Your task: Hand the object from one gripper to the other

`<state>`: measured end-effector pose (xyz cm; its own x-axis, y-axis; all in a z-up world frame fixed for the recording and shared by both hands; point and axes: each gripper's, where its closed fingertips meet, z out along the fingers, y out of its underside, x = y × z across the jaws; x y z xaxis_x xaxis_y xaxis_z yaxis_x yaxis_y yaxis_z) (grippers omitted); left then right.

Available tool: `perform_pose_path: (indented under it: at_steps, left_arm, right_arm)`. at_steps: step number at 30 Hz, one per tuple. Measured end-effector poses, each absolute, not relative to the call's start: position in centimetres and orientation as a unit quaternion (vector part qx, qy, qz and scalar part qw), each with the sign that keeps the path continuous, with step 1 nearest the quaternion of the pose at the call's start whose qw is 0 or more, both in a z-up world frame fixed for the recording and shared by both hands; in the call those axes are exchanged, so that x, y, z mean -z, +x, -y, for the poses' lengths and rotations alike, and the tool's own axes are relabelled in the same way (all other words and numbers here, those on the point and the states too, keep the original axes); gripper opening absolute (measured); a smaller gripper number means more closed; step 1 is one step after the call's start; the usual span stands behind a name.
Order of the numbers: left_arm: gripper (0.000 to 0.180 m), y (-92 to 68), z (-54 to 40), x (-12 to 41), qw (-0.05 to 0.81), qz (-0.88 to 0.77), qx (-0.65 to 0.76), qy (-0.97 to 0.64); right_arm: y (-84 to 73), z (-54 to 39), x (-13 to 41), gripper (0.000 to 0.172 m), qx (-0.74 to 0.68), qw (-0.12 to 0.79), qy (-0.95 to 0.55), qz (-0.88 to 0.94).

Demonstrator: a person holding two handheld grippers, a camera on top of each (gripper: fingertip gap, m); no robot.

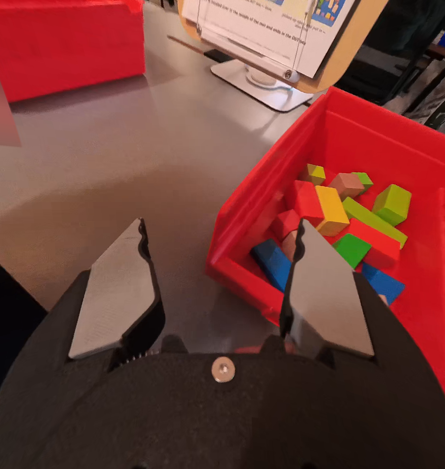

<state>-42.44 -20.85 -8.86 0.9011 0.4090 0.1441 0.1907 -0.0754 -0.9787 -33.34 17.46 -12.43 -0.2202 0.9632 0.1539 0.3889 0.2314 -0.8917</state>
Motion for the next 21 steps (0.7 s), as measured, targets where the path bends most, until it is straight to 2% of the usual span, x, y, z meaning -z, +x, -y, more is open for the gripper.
perform_pose_path:
  at_steps: [7, 9, 11, 16, 21]
  left_arm:
    - [0.07, -44.1, 17.3, 10.8, 0.557, 0.273, -0.123, -0.774]
    - [0.071, -44.4, 16.8, 10.9, 0.555, 0.287, -0.139, -0.768]
    - [0.073, -44.4, 16.0, 11.0, 0.564, 0.305, -0.127, -0.757]
    - [0.074, -45.0, 16.3, 12.1, 0.543, 0.372, -0.156, -0.737]
    - [0.074, -46.1, 16.9, 12.6, 0.504, 0.391, -0.215, -0.74]
  right_arm:
    - [-33.0, -20.2, 15.0, 0.122, -0.317, 0.412, -0.511, 0.685]
    - [-33.1, -20.4, 15.3, 0.122, -0.325, 0.409, -0.52, 0.676]
    - [-33.0, -19.6, 15.6, 0.13, -0.348, 0.395, -0.511, 0.679]
    - [-32.7, -18.0, 14.7, 0.131, -0.392, 0.39, -0.473, 0.685]
    - [-32.9, -17.6, 14.7, 0.13, -0.377, 0.398, -0.467, 0.694]
